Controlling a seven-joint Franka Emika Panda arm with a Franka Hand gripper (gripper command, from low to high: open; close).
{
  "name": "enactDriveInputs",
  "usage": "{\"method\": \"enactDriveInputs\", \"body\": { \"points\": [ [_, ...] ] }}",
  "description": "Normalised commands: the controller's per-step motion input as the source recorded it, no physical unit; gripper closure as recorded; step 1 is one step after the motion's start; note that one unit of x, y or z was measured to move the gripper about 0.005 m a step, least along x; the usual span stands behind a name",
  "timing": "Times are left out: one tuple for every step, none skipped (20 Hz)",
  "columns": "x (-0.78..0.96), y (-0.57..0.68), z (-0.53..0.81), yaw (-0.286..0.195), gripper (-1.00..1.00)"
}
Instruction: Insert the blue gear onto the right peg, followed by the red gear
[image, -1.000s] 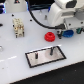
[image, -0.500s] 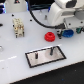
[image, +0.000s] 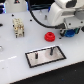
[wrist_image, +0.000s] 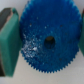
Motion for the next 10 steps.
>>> {"method": "enactDriveInputs", "body": {
  "points": [
    [-0.15,-0.02,0.06,0.0,1.0],
    [-0.01,-0.03,0.37,0.0,1.0],
    [0.02,-0.07,0.32,0.0,1.0],
    [0.05,-0.06,0.36,0.0,1.0],
    [0.15,-0.05,0.42,0.0,1.0],
    [0.19,-0.06,0.46,0.0,1.0],
    [0.24,-0.07,0.48,0.0,1.0],
    [0.27,-0.05,0.56,0.0,1.0],
    [0.34,-0.05,0.59,0.0,1.0],
    [0.36,-0.1,0.57,0.0,1.0]
  ]
}}
